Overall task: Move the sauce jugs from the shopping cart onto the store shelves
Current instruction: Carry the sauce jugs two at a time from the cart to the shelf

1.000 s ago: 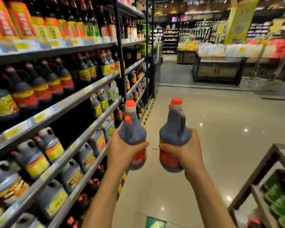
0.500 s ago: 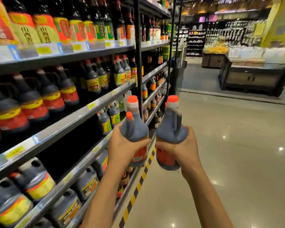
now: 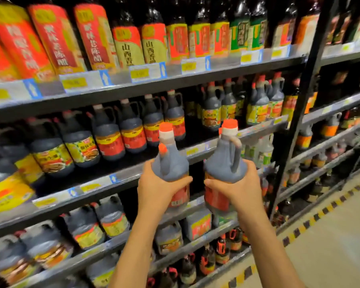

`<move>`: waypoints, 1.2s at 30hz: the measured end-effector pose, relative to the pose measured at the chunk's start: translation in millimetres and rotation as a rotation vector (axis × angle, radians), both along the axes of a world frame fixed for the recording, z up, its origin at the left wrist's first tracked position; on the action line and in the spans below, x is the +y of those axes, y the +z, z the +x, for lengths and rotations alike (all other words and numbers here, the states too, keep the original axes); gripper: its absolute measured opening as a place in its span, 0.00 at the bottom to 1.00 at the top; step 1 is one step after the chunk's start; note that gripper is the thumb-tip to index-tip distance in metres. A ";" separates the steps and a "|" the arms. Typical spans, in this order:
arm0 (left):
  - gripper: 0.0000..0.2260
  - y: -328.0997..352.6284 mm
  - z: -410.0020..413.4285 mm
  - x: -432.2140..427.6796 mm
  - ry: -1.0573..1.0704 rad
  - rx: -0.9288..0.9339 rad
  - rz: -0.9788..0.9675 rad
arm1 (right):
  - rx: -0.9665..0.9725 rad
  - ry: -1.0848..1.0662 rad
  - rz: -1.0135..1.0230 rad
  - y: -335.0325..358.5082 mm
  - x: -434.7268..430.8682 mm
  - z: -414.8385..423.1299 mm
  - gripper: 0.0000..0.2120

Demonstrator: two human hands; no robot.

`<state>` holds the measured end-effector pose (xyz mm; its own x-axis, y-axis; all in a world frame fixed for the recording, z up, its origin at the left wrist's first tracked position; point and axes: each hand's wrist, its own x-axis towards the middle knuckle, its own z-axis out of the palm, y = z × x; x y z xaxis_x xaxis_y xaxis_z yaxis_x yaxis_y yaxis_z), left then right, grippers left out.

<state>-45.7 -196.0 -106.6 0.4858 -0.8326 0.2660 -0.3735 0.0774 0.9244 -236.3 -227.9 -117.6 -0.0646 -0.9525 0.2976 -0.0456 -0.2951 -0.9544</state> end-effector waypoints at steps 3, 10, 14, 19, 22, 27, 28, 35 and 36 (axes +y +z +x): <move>0.40 5.8 25.4 -5.3 0.120 -0.056 -0.049 | -0.005 0.102 -0.013 3.1 -27.9 28.8 0.36; 0.36 22.8 94.6 -24.2 0.331 -0.166 -0.203 | -0.064 0.260 -0.074 21.5 -68.5 96.8 0.36; 0.35 34.9 127.7 -37.4 0.297 -0.244 -0.236 | -0.156 0.261 -0.134 28.6 -81.4 131.3 0.37; 0.32 30.2 155.9 -50.4 0.255 -0.286 -0.210 | -0.174 0.259 -0.232 30.8 -97.2 165.6 0.37; 0.35 25.9 166.6 -57.9 0.248 -0.280 -0.208 | -0.180 0.260 -0.284 27.8 -104.0 179.3 0.37; 0.32 12.1 176.3 -73.5 0.256 -0.168 -0.087 | -0.205 0.247 -0.353 20.1 -110.7 194.3 0.39; 0.30 8.2 177.4 -76.3 0.257 -0.136 -0.069 | -0.215 0.234 -0.361 18.5 -111.9 196.6 0.39; 0.23 -2.0 183.6 -92.0 0.341 0.024 -0.040 | -0.167 0.261 -0.329 10.6 -130.3 212.1 0.40; 0.22 -2.8 185.6 -93.6 0.360 0.039 -0.050 | -0.145 0.266 -0.314 7.9 -132.3 214.8 0.39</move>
<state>139.9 -289.6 -109.4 0.7558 -0.5929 0.2778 -0.3501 -0.0074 0.9367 -21.4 -360.1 -109.7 0.1083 -0.8066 0.5812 0.1995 -0.5551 -0.8075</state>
